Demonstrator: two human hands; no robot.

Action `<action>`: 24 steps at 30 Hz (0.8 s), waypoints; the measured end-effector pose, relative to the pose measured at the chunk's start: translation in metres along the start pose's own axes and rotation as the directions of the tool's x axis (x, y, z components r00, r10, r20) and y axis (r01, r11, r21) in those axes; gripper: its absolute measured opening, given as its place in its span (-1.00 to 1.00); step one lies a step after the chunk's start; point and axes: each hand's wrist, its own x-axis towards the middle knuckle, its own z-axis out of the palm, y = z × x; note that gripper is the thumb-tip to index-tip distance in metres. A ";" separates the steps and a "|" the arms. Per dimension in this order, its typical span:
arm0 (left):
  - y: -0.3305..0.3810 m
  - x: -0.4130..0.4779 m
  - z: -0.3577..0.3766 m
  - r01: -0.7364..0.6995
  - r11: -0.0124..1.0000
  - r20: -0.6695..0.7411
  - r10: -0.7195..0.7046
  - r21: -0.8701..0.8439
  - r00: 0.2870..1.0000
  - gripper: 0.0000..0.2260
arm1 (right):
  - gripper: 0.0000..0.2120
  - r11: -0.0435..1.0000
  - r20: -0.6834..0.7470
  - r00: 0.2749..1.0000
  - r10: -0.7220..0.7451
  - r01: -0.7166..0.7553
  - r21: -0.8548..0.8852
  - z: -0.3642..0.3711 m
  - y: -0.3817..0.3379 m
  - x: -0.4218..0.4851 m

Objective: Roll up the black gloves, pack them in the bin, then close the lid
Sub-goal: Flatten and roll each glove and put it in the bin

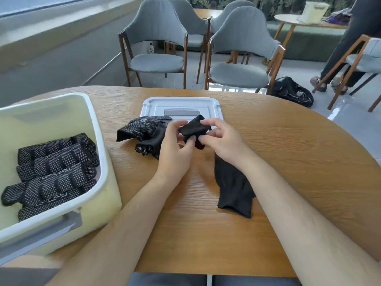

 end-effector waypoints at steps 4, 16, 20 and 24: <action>0.016 0.004 -0.006 -0.045 0.999 0.061 0.043 0.021 0.997 -0.95 | -0.45 0.947 -0.094 0.980 -0.173 0.140 -0.289 -0.013 0.000 -0.016; 0.083 0.002 0.011 -0.142 0.984 0.221 0.116 0.105 0.968 -0.97 | -0.82 0.954 -0.289 0.911 -0.295 0.261 -0.151 -0.073 -0.035 -0.059; 0.096 -0.003 0.018 -0.070 0.997 0.316 0.074 -0.023 0.946 -0.85 | -0.77 0.970 -0.251 0.937 -0.241 0.237 -0.048 -0.090 -0.039 -0.067; 0.112 -0.010 0.027 0.027 0.995 0.417 0.017 -0.098 0.909 -0.86 | -0.79 0.974 -0.206 0.955 -0.216 0.225 0.022 -0.103 -0.040 -0.075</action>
